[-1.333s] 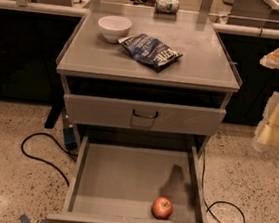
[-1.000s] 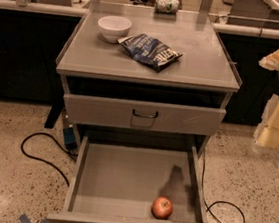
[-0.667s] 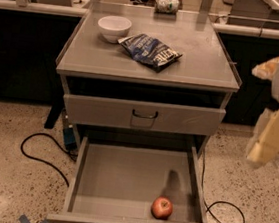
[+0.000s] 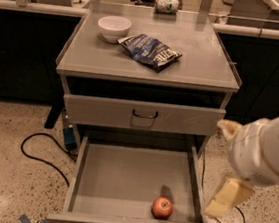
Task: Pick apple from middle drawer and place on counter
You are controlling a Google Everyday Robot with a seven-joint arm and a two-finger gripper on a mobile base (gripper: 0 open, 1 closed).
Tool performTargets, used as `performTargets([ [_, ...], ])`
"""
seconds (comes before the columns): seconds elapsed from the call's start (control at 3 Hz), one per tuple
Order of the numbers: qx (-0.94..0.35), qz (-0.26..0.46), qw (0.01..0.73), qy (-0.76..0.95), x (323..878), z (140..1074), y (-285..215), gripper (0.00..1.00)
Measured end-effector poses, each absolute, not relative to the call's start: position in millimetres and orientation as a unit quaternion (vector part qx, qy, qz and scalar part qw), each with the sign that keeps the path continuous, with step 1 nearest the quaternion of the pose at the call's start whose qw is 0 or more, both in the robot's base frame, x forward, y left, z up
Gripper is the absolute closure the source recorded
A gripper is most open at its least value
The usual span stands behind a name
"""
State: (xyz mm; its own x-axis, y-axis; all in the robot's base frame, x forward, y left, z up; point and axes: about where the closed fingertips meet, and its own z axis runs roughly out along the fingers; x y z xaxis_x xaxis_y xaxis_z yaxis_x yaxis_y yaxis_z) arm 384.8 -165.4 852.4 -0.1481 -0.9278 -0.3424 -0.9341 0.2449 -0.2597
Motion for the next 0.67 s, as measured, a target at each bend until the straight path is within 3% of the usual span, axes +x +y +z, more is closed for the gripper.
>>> performTargets([
  [0.33, -0.611, 0.052, 0.193, 0.766, 382.3, 742.0, -141.1, 0.00],
  [0.67, -0.591, 0.066, 0.184, 0.783, 371.8, 698.7, -144.0, 0.00],
])
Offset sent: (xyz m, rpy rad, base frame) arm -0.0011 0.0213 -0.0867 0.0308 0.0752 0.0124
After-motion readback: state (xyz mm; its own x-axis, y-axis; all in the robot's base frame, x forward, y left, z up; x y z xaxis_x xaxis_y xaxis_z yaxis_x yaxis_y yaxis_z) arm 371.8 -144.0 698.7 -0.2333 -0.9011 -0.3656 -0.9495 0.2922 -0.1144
